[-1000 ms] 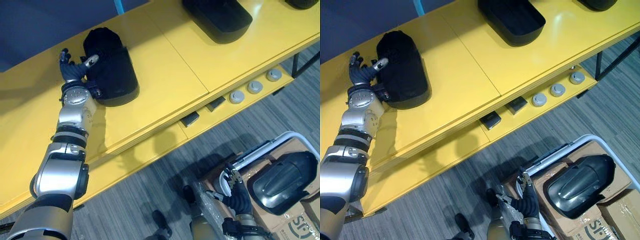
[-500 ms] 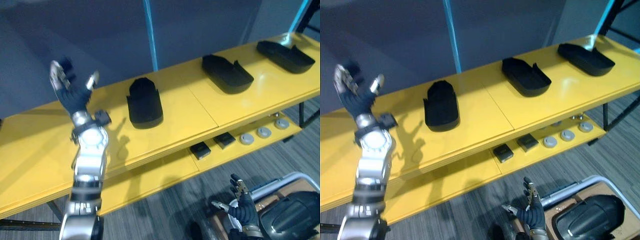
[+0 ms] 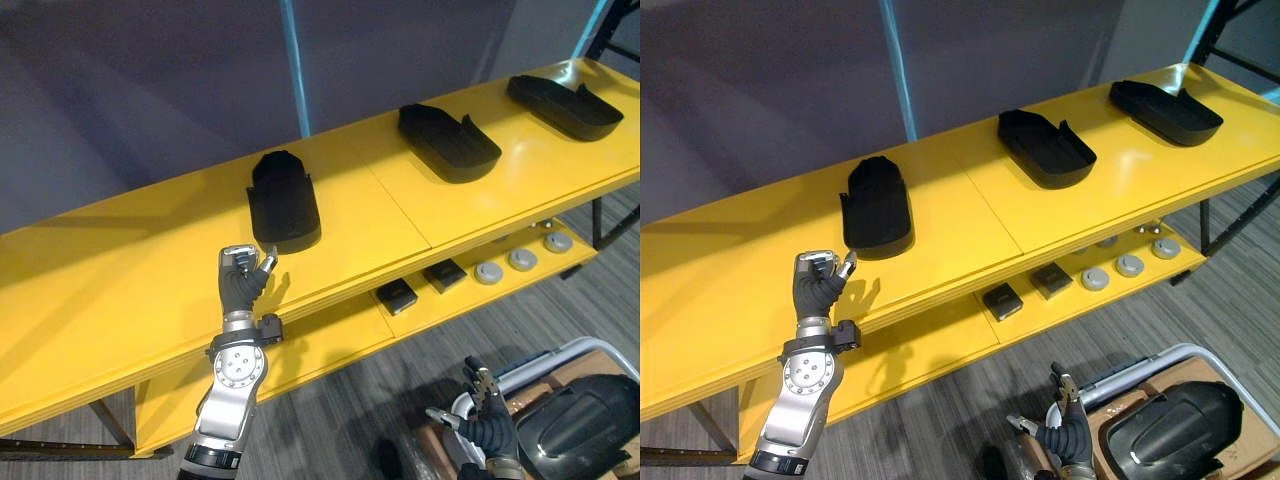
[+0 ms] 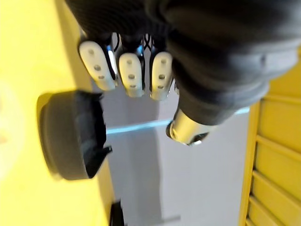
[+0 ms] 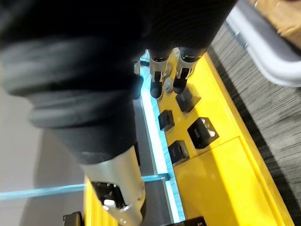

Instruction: Walk over and take plastic housings, then place them on the shelf

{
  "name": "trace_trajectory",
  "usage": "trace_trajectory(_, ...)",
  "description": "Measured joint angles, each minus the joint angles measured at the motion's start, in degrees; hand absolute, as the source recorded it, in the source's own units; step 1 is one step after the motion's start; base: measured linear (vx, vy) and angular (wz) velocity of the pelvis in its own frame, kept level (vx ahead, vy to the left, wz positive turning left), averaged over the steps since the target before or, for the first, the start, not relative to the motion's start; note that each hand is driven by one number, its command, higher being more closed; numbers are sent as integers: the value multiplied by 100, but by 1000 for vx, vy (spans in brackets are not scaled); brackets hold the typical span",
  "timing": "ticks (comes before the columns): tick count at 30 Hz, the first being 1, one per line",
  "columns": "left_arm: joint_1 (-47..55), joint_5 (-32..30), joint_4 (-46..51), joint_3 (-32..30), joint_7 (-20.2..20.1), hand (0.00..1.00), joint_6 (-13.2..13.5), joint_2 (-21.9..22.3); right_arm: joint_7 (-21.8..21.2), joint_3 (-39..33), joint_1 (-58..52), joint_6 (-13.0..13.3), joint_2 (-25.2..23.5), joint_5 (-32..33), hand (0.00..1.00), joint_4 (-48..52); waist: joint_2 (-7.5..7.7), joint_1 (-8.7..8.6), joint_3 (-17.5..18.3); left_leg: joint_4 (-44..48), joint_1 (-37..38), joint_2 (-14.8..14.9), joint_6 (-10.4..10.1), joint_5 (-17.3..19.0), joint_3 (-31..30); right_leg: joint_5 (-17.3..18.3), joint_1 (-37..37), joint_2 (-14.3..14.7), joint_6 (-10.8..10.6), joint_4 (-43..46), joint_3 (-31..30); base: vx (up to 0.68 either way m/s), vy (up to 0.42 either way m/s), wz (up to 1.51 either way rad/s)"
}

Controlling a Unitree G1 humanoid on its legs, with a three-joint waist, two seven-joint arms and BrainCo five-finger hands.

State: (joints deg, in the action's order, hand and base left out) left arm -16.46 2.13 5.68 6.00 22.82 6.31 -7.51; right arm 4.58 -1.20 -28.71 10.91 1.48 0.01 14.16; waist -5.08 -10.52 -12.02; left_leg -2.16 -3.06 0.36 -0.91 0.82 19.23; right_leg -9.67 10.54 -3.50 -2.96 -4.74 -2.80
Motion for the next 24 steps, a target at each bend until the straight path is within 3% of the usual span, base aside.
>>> trace_trajectory(9,-1255,586,-1201,1,-63,100,27,-212,125,125,412,51,68,27,0,1,-1,-133,-520,89,-358,41,-8,7,253,-93,410,56,8,2,-235,-1,8,-12)
trace_trajectory(24,-2025,790,-1817,-36,-44,100,300,-459,217,353,429,93,48,199,0,3,-25,-187,-839,82,-375,68,-27,23,453,-125,519,118,19,2,-434,7,11,-7)
